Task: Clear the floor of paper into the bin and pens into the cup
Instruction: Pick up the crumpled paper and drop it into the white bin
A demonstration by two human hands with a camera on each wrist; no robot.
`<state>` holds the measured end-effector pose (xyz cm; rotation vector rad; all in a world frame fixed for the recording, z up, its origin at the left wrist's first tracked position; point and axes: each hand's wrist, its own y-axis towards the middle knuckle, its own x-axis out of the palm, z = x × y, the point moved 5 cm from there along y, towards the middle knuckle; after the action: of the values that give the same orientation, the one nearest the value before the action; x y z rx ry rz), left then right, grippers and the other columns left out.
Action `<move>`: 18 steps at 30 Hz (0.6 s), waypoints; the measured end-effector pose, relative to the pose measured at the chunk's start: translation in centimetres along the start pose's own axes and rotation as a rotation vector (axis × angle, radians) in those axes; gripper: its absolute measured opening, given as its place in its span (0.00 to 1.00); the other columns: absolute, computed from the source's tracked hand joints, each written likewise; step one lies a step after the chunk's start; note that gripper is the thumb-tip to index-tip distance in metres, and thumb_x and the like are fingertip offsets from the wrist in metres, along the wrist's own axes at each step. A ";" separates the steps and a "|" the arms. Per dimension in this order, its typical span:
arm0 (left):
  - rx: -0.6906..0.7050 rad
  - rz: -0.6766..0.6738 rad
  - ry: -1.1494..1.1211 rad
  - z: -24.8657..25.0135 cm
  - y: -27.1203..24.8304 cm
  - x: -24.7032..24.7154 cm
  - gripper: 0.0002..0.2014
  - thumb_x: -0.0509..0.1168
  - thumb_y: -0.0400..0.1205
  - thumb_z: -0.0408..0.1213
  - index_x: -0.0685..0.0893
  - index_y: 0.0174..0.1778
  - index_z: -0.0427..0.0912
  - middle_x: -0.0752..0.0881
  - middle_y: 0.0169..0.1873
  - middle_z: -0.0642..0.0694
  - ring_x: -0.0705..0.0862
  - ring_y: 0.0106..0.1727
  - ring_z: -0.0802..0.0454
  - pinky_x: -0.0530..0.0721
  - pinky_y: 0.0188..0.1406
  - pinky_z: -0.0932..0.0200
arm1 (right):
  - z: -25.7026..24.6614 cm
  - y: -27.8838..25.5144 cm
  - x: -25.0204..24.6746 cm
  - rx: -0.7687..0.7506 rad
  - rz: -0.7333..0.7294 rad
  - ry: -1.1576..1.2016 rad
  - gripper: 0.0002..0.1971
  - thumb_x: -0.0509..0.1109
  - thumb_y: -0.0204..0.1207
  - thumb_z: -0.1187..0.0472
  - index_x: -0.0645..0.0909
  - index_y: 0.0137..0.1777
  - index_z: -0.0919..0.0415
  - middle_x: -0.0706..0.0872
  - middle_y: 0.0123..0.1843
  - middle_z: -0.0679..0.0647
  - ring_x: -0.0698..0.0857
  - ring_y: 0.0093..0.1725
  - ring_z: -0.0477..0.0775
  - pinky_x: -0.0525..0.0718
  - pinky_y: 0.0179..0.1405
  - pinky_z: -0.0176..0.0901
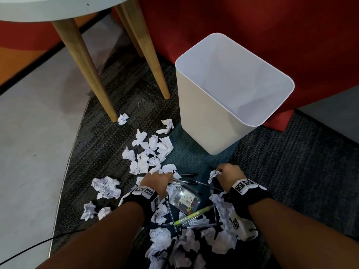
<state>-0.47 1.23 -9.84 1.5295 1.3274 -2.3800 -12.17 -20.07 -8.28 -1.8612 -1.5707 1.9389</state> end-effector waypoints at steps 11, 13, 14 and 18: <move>-0.001 0.076 0.007 0.3 -0.5 -0.5 0.21 0.68 0.71 0.47 0.77 0.61 0.57 0.85 0.52 0.56 0.77 0.59 0.51 0.61 0.64 0.47 | -6.1 -1.2 -1.3 -0.230 -0.006 0.030 0.09 0.60 0.82 0.62 0.78 0.57 0.62 0.86 0.57 0.63 0.84 0.58 0.66 0.79 0.52 0.48; -0.002 0.088 0.006 0.4 -0.6 -0.7 0.21 0.68 0.71 0.47 0.77 0.61 0.58 0.84 0.52 0.57 0.77 0.60 0.51 0.59 0.66 0.46 | -6.9 -1.4 -1.4 -0.270 -0.004 0.027 0.09 0.59 0.81 0.63 0.76 0.58 0.61 0.84 0.58 0.62 0.83 0.59 0.66 0.79 0.54 0.50; 0.000 0.096 0.004 0.5 -0.7 -0.8 0.20 0.67 0.71 0.47 0.78 0.60 0.58 0.84 0.52 0.57 0.78 0.60 0.50 0.58 0.66 0.45 | -7.2 -1.6 -1.4 -0.279 -0.006 0.027 0.11 0.58 0.81 0.64 0.76 0.60 0.61 0.83 0.59 0.62 0.82 0.60 0.66 0.79 0.56 0.52; 0.004 0.070 -0.012 0.6 -0.9 -1.0 0.21 0.67 0.72 0.46 0.76 0.62 0.58 0.81 0.55 0.55 0.80 0.58 0.49 0.61 0.64 0.46 | -7.9 -2.5 -1.6 -0.268 -0.004 0.028 0.12 0.57 0.81 0.58 0.74 0.62 0.59 0.78 0.62 0.60 0.81 0.60 0.66 0.79 0.59 0.55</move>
<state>-0.77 1.01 -8.45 1.5340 1.2459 -2.3481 -7.22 -15.00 -3.75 -1.9635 -1.9053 1.7659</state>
